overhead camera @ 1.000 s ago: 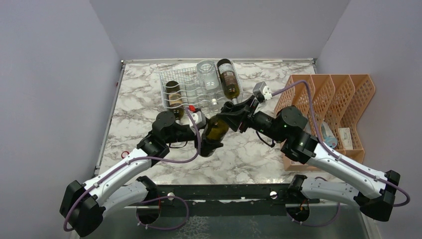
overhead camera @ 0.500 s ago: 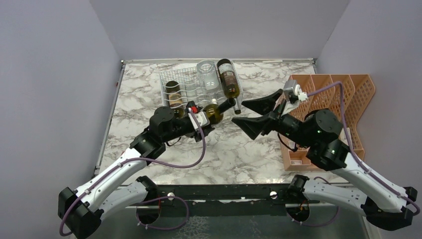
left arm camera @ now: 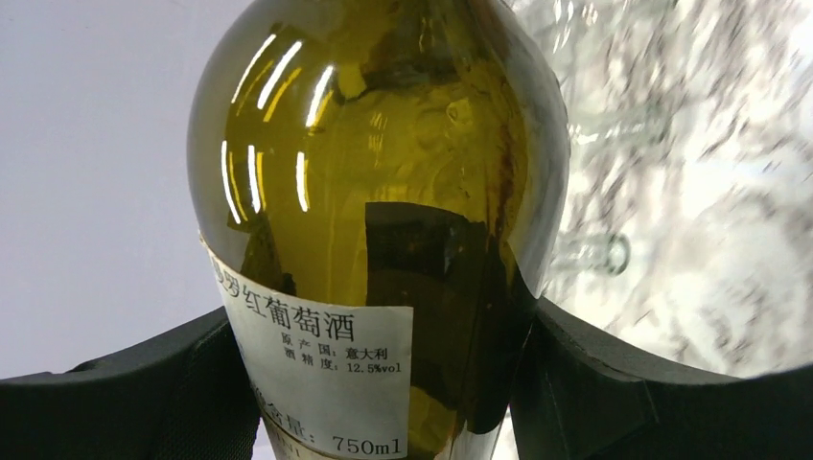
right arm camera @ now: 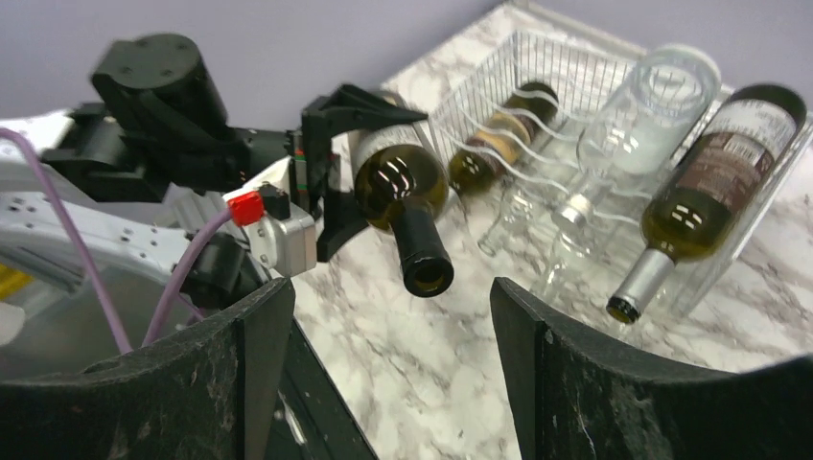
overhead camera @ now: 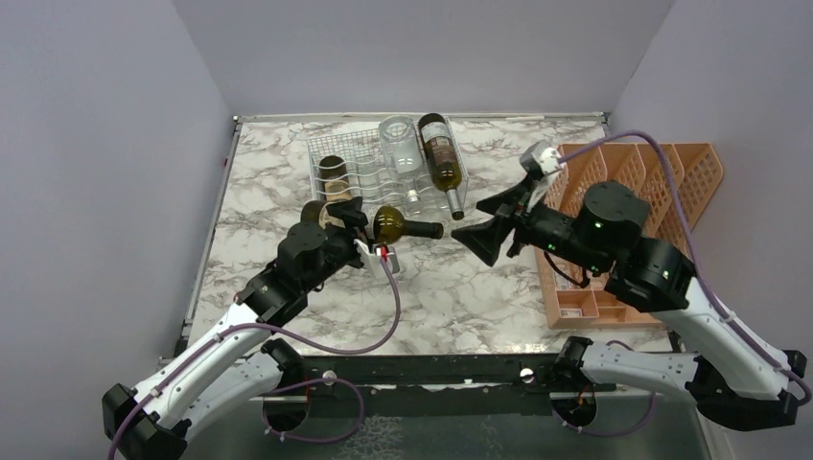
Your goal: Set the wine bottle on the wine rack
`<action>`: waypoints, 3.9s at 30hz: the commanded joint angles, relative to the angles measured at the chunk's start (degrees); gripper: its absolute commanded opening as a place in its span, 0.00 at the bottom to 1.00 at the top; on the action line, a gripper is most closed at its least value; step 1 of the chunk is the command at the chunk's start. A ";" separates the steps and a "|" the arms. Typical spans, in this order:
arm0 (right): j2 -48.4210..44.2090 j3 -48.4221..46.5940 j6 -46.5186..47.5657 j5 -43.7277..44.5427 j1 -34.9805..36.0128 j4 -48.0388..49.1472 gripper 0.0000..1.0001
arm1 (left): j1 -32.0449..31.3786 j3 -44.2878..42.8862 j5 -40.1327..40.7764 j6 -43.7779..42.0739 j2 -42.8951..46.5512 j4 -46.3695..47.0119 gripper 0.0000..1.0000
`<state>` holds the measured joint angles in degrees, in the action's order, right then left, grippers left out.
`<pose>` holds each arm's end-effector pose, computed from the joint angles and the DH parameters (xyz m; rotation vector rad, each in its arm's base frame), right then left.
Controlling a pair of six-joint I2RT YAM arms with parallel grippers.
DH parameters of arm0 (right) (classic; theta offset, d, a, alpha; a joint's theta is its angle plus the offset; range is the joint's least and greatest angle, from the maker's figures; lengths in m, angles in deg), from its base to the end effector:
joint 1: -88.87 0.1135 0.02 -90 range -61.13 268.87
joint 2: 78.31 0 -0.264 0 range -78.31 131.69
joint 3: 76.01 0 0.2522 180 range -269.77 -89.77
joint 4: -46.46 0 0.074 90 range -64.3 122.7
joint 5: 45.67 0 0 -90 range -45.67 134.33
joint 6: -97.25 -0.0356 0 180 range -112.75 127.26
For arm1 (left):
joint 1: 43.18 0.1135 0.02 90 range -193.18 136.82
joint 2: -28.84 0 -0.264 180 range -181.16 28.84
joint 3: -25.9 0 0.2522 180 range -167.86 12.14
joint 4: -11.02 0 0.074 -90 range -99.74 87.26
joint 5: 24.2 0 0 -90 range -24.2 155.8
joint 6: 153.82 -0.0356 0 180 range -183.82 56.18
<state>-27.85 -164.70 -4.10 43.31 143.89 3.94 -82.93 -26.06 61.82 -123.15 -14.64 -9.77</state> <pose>0.0908 0.1309 0.4650 -0.6543 1.5948 0.8882 0.1406 -0.1201 0.3090 1.3930 1.1223 0.1836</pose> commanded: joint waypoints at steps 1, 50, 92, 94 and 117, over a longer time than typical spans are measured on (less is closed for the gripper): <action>7.92 -6.21 2.39 0.90 0.08 -14.21 0.76 | 0.11 1.63 5.63 -15.17 3.72 5.50 0.00; 40.50 -8.29 5.40 -13.76 2.45 -7.26 0.01 | 0.09 6.70 -2.51 -27.13 9.58 2.77 0.05; 49.68 -17.13 -19.62 20.74 2.20 8.36 0.01 | 0.11 -9.04 39.55 61.28 14.06 14.10 0.99; 51.72 -18.50 -20.91 20.97 1.90 8.29 0.01 | 0.10 -10.43 42.32 66.25 13.25 9.81 0.99; 65.53 -29.92 -25.98 16.40 -2.17 2.84 0.08 | 0.11 -14.97 26.97 79.33 12.38 -16.41 0.99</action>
<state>37.63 -190.06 -30.66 59.86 142.32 2.61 -82.69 -39.13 93.81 -44.70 -0.92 -22.34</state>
